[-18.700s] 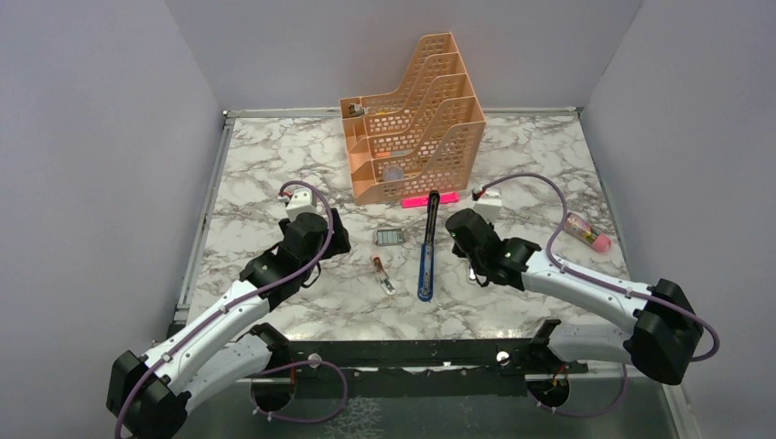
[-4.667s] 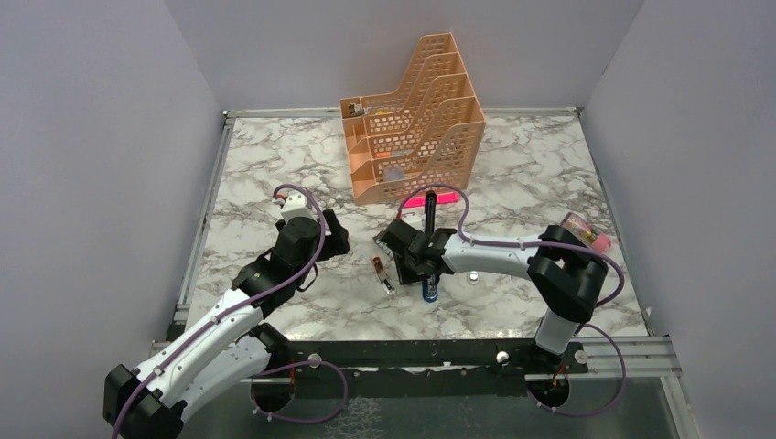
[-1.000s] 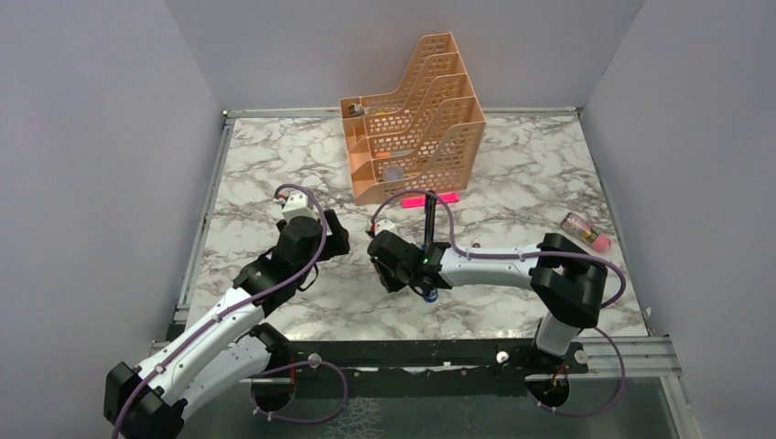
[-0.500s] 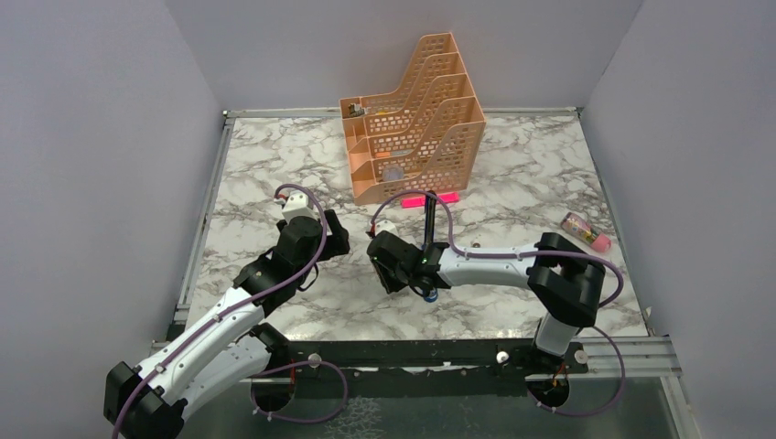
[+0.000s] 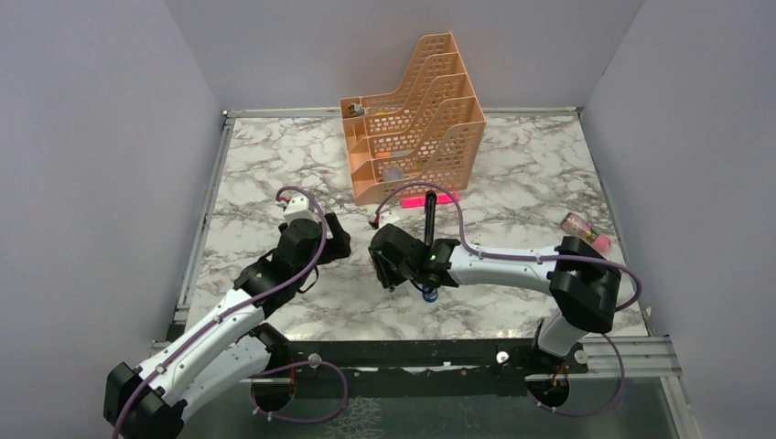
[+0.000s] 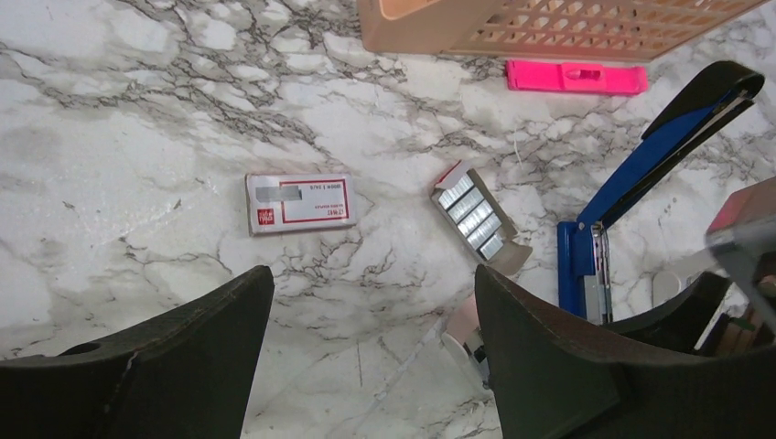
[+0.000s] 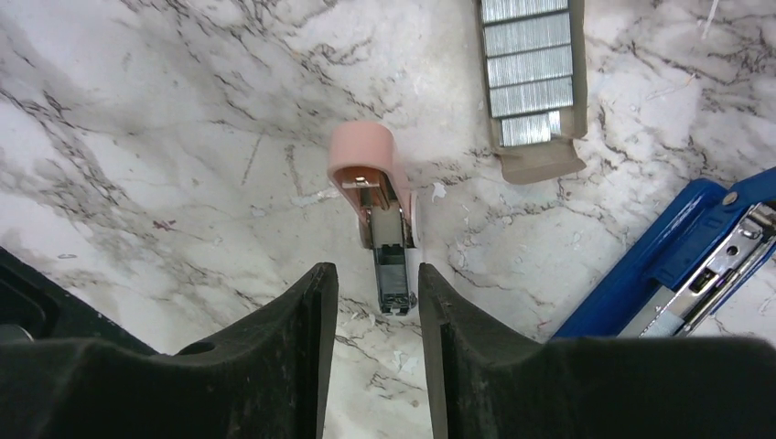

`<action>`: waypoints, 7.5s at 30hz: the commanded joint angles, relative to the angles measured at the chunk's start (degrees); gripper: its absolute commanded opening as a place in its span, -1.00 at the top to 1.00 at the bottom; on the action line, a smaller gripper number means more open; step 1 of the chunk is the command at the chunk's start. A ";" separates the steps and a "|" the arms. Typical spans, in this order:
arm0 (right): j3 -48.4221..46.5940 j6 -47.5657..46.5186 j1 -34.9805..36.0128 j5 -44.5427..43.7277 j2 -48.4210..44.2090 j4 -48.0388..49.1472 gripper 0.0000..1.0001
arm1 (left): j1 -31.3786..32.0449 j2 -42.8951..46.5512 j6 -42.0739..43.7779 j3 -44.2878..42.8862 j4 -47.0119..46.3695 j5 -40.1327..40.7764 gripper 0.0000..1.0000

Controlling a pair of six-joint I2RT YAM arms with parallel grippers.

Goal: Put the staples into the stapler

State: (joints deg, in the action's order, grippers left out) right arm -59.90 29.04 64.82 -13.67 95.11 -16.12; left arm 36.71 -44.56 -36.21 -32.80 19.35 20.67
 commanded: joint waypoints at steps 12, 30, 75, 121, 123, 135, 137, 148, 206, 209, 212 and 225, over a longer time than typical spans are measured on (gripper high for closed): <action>-12.43 1.51 -1.15 -4.79 6.21 -5.54 -0.24 | -0.32 5.69 -12.63 11.00 2.21 -7.12 -0.40; -15.31 -1.79 -3.05 -4.23 10.27 -5.22 0.30 | -0.30 -7.23 -15.51 21.94 -26.84 -30.65 -0.01; -12.19 7.06 -4.00 -1.01 8.22 -2.64 0.35 | -0.06 -31.47 -23.43 20.96 -41.24 -30.93 0.80; -1.01 12.06 0.66 0.62 5.83 -10.30 0.42 | -0.06 -33.28 -23.74 19.24 -38.56 -28.17 1.00; -0.94 12.25 0.66 0.53 6.52 -10.13 0.40 | -0.06 -33.08 -23.74 19.26 -38.58 -28.44 1.00; -1.89 12.60 0.66 -1.61 4.37 -10.50 0.11 | -0.06 -23.74 -22.02 20.36 -32.49 -26.78 0.73; -1.89 12.18 0.66 -1.43 3.69 -10.31 0.09 | -0.06 -21.42 -21.37 20.04 -30.19 -25.89 0.70; -3.88 10.55 0.66 -2.54 0.33 -11.37 0.01 | -0.15 -14.41 -19.23 19.03 -22.99 -21.83 0.65; 4.30 12.38 -4.60 5.57 7.53 -8.57 0.54 | -0.14 -12.72 -17.52 18.91 -22.17 -21.11 0.62; 6.41 12.63 -5.20 7.49 7.48 -6.23 0.58 | -0.15 -12.68 -17.65 19.00 -22.26 -21.10 0.62; 8.94 13.19 -5.31 9.42 8.28 -3.94 0.59 | -0.15 -12.98 -17.52 18.76 -22.31 -21.10 0.62; 6.39 12.40 -6.71 3.78 0.39 -4.14 0.39 | -0.15 -14.57 -15.89 16.16 -21.59 -21.11 0.61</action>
State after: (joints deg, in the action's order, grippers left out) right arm -53.21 43.92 58.28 -1.67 95.11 -9.98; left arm 36.71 -58.67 -53.80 -13.89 -2.76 -1.85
